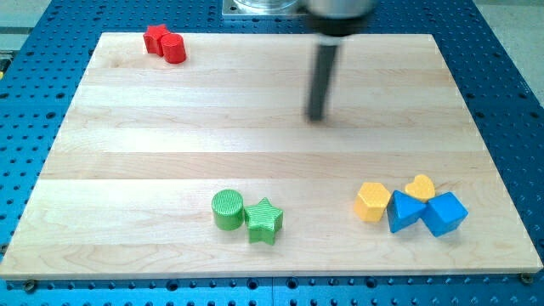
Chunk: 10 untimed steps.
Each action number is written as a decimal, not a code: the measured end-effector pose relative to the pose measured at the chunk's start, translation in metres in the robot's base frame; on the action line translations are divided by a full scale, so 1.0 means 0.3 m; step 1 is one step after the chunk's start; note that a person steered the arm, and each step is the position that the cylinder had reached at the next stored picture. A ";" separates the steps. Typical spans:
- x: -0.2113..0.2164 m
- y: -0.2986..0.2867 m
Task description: Push the green star into the hexagon
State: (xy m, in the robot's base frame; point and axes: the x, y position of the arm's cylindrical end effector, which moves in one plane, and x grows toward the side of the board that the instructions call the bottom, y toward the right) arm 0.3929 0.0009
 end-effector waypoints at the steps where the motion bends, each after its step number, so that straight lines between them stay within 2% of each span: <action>1: 0.219 -0.421; 2: 0.459 -0.452; 3: 0.583 -0.268; 4: 0.643 -0.119; 5: 0.663 -0.026; 6: 0.619 0.303; 7: 0.629 0.128; 8: 0.552 0.175; 9: 0.541 0.283; 10: 0.593 0.286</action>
State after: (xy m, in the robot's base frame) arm 0.5707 0.0866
